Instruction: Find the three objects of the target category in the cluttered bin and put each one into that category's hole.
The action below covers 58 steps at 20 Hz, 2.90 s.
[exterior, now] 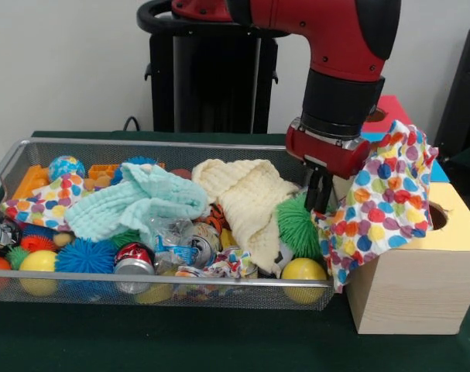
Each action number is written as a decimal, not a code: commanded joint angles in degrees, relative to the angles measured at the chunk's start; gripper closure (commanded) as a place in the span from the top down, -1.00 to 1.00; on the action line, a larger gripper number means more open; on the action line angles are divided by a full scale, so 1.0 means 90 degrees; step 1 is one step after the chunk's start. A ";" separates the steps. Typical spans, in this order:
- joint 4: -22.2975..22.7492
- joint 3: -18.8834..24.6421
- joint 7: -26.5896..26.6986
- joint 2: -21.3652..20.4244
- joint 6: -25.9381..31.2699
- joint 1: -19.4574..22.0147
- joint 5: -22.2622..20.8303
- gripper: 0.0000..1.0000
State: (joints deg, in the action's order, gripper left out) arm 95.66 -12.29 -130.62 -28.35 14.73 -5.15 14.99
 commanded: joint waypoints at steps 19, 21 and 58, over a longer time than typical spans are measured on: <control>0.0184 0.0546 -0.0480 0.0321 -0.0093 0.0208 -0.0374 1.00; 0.0182 0.0558 -0.0465 0.0319 -0.0102 0.0215 -0.0384 1.00; 0.1916 0.1633 0.0625 -0.2608 0.2138 0.1454 -0.0525 1.00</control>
State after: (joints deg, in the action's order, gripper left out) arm 108.17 -7.14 -130.62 -45.12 36.74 3.20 7.30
